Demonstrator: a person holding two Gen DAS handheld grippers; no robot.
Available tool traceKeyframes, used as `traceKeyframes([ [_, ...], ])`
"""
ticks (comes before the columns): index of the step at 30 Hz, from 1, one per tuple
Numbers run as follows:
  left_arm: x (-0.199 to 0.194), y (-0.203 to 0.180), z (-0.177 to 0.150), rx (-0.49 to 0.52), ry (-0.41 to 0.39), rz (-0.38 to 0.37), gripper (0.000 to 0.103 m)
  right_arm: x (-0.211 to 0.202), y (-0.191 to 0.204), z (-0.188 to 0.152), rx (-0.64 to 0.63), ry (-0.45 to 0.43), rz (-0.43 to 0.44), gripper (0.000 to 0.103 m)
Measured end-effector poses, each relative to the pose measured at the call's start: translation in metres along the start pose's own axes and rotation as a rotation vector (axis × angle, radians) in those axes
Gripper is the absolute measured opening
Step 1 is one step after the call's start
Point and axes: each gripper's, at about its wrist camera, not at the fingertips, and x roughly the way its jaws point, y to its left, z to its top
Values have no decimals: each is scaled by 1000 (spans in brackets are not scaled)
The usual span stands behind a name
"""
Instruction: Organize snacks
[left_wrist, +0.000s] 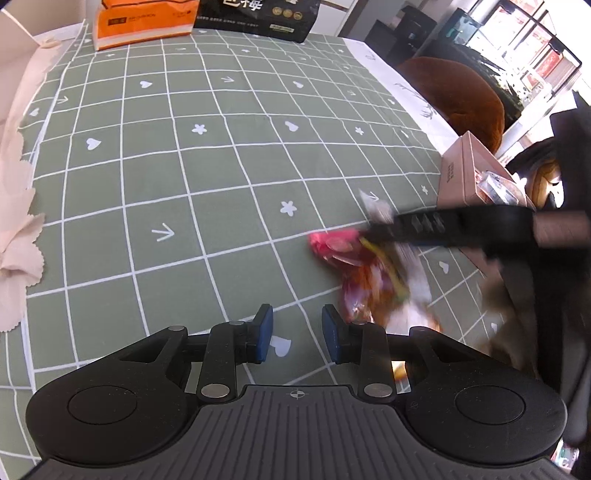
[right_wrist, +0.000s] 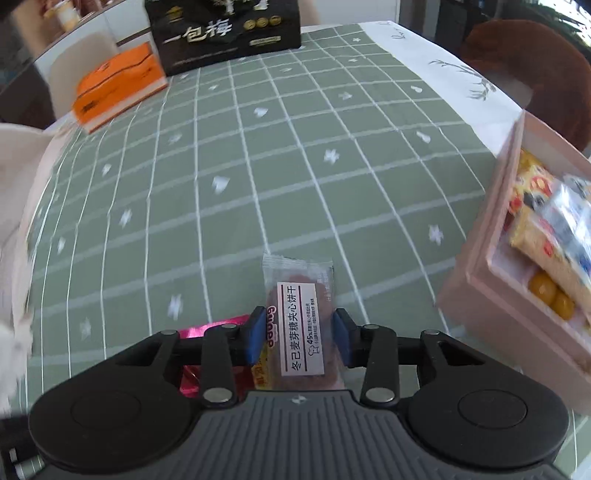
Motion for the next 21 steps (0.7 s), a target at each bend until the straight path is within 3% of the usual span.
traceKeyframes([
  [6, 11, -15, 1, 24, -8, -20, 32, -26, -31, -42, 71, 18, -21, 39],
  [12, 21, -47, -5, 188, -46, 46, 33, -50, -66, -86, 94, 28, -136, 39],
  [21, 22, -72, -22, 352, -19, 71, 33, -65, -93, -108, 120, -1, -148, 43],
])
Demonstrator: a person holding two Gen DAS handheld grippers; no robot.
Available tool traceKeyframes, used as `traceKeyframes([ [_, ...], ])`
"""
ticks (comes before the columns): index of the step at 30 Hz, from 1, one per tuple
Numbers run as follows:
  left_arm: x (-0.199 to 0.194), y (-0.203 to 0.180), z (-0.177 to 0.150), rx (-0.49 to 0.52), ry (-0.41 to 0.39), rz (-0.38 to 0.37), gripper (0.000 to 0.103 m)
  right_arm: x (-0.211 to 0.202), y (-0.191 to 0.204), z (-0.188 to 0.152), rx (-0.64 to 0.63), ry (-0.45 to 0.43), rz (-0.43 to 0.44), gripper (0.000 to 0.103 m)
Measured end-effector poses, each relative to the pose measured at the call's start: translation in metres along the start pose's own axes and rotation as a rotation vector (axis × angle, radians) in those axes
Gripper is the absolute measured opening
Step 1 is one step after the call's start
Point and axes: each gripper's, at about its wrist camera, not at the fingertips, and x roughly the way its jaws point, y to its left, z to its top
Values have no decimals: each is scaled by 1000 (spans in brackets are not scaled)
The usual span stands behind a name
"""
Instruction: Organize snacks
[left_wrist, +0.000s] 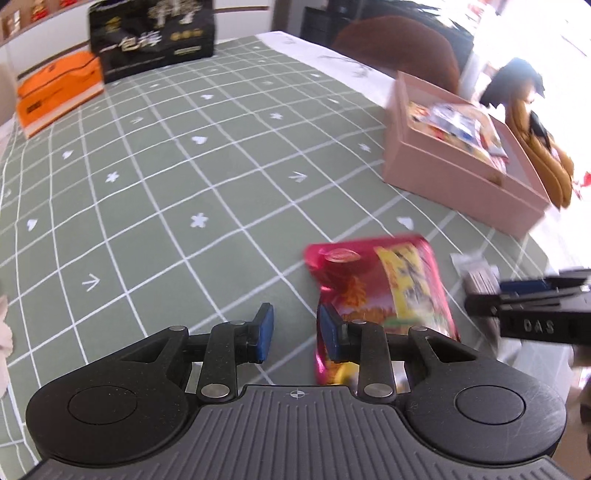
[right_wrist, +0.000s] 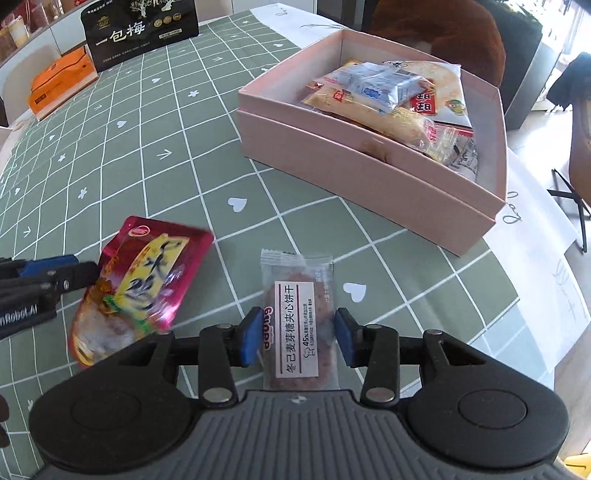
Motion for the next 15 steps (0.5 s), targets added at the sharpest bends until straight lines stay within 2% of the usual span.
traceKeyframes([
  [5, 5, -32, -9, 171, -11, 80, 32, 2, 3, -11, -15, -32, 6, 68],
  [8, 7, -40, -10, 202, -15, 83, 28, 1, 3, -17, 0, -59, 2, 72],
  [15, 15, -51, -5, 224, -23, 63, 28, -2, -3, -29, 11, -85, -4, 77],
])
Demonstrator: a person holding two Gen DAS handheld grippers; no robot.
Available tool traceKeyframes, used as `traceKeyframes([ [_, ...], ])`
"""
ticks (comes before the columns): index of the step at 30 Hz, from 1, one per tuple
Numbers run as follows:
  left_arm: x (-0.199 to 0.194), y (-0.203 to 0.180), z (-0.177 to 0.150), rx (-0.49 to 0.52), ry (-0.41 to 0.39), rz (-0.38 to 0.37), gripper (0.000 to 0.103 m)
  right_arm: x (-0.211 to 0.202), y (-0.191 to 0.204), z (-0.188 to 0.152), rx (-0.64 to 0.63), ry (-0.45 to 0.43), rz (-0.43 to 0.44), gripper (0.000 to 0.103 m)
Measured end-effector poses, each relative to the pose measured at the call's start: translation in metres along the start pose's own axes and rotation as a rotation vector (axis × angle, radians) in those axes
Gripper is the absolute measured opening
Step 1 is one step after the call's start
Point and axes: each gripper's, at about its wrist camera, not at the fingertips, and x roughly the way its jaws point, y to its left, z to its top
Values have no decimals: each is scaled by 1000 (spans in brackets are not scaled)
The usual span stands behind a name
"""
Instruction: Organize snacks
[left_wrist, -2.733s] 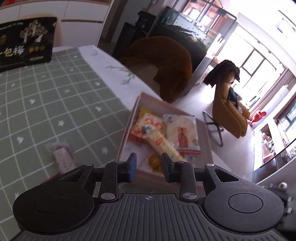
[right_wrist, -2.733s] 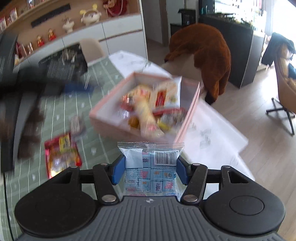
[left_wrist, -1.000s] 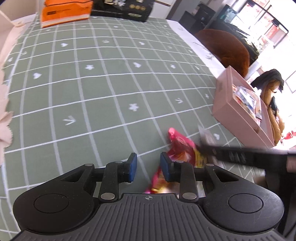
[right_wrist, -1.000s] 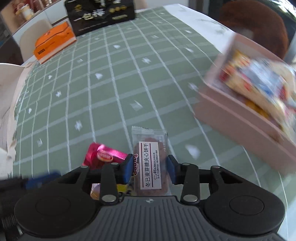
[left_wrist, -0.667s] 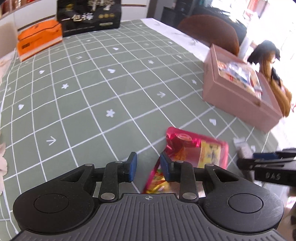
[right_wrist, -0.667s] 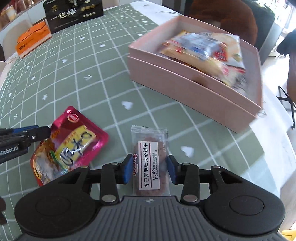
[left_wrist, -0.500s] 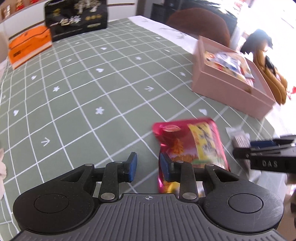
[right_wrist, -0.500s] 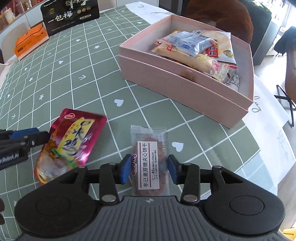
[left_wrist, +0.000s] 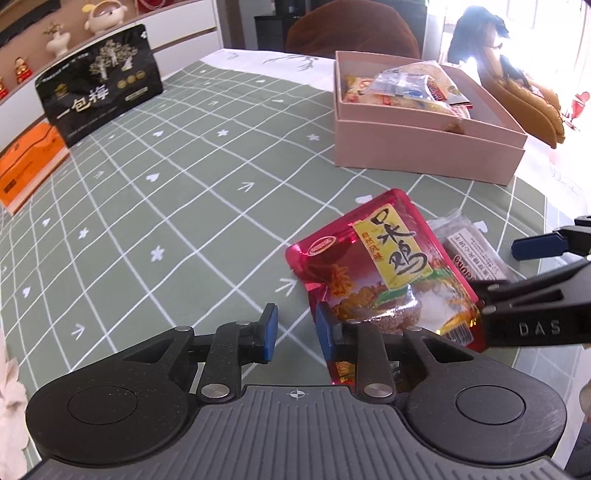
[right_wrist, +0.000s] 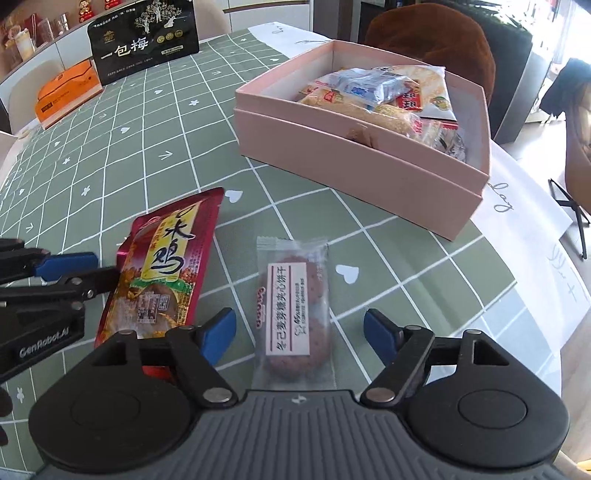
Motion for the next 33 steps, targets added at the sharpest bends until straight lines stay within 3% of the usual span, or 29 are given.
traceKeyframes([
  [5, 4, 4, 6, -41, 13, -45, 27, -1, -4, -4, 9, -4, -6, 80],
  [8, 4, 1, 6, -6, -2, -45, 28, -2, -6, -7, 10, -8, -8, 81],
  [11, 4, 2, 4, 31, -15, -15, 42, -2, -7, -8, 5, -8, -5, 81],
  [14, 8, 14, 6, -13, -7, 27, 46, -3, -8, -9, -2, -4, -1, 81],
  [18, 10, 19, 10, -56, 6, -32, 43, -4, -8, -11, -5, -10, 0, 81],
  [22, 13, 9, 12, -2, -11, -28, 39, -4, -7, -12, -8, -15, 0, 82],
  [33, 22, 12, 24, -56, -12, -58, 39, -5, -9, -16, -16, -46, 1, 86],
])
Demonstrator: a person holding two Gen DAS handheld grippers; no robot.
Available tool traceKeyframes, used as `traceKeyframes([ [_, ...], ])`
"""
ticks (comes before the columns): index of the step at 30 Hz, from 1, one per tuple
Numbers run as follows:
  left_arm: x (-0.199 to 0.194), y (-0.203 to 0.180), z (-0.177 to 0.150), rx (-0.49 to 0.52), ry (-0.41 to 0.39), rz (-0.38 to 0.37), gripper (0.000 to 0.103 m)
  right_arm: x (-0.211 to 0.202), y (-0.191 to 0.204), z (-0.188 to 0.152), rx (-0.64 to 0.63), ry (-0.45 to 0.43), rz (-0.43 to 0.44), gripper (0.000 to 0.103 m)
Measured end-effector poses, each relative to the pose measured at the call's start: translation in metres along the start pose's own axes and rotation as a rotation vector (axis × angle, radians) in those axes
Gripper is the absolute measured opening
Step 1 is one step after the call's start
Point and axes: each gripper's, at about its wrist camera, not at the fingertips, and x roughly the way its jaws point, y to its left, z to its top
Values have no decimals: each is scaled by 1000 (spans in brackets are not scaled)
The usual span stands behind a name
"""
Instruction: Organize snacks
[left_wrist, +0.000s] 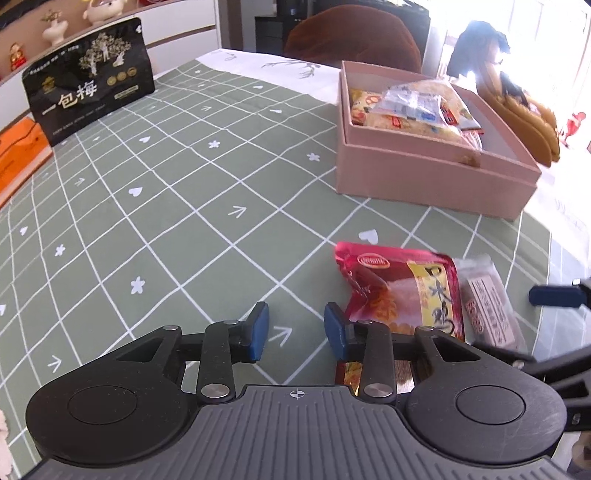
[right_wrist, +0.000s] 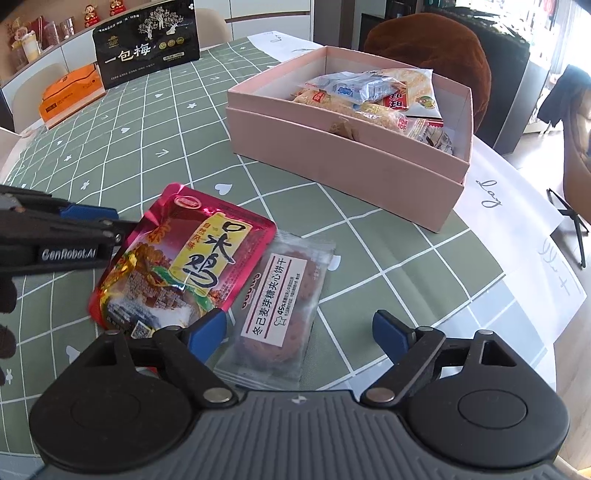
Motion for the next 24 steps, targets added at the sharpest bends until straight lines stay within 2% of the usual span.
traceKeyframes([
  [6, -3, 18, -3, -37, -15, -5, 39, 0, -1, 1, -11, 5, 8, 87],
  [10, -6, 35, -6, -104, -31, -69, 39, 0, 0, 0, -6, 1, 5, 88],
  [19, -12, 44, 2, -209, -19, -180, 39, -1, -1, -1, -8, -5, 5, 88],
  [21, -19, 40, 4, -199, -29, -187, 39, -2, -2, 2, -11, 21, 13, 86],
  [22, -21, 38, 5, -197, -28, -194, 39, -4, -2, 3, -16, 21, 9, 81],
  [24, -25, 36, 6, -186, -23, -196, 39, -13, 3, 4, -40, -27, -3, 78],
])
